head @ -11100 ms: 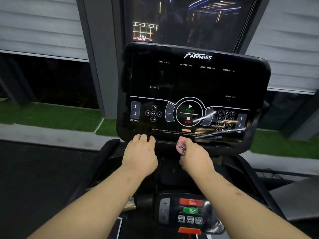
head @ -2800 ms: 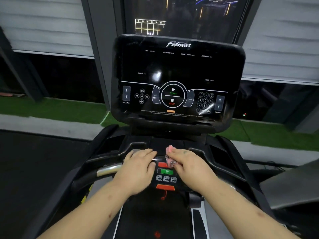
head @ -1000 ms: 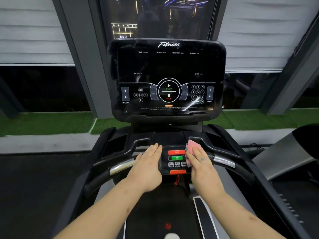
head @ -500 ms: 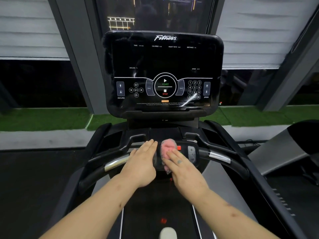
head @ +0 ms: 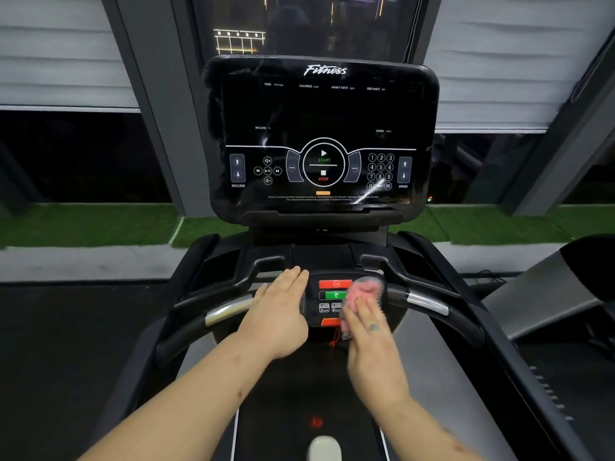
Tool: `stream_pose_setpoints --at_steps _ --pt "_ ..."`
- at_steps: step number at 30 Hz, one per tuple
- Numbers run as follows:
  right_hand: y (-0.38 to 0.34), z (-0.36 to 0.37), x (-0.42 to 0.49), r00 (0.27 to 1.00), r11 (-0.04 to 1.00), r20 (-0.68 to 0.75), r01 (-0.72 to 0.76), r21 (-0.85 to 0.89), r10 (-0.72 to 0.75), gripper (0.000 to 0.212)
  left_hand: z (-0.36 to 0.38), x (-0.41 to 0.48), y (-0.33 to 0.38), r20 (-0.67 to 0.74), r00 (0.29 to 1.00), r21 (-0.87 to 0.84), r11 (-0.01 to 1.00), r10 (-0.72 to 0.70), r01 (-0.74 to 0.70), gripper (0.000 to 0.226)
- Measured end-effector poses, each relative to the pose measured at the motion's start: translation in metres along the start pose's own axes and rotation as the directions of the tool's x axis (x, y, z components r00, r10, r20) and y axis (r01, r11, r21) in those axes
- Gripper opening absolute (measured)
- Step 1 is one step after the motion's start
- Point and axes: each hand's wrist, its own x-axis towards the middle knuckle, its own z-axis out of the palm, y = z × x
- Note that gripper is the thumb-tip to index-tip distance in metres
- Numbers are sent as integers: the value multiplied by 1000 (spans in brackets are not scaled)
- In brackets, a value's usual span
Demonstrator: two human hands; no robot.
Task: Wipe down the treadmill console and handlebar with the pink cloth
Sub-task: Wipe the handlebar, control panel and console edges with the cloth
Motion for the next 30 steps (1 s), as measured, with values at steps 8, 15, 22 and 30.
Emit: stream_pose_setpoints --at_steps 8,15,22,30 --pt "-52 22 -1 960 966 119 247 74 -254 71 -3 2 -6 -3 1000 -83 996 21 -21 62" --pt "19 -3 -3 973 976 80 212 55 -216 78 -2 5 -8 19 999 -43 999 31 -30 63" --pt "27 -16 0 994 996 102 -54 70 47 60 -3 0 -4 -4 1000 -74 997 7 -7 64" --pt "-25 3 45 991 990 86 94 110 -104 66 -2 3 -8 27 999 -115 993 31 -28 61"
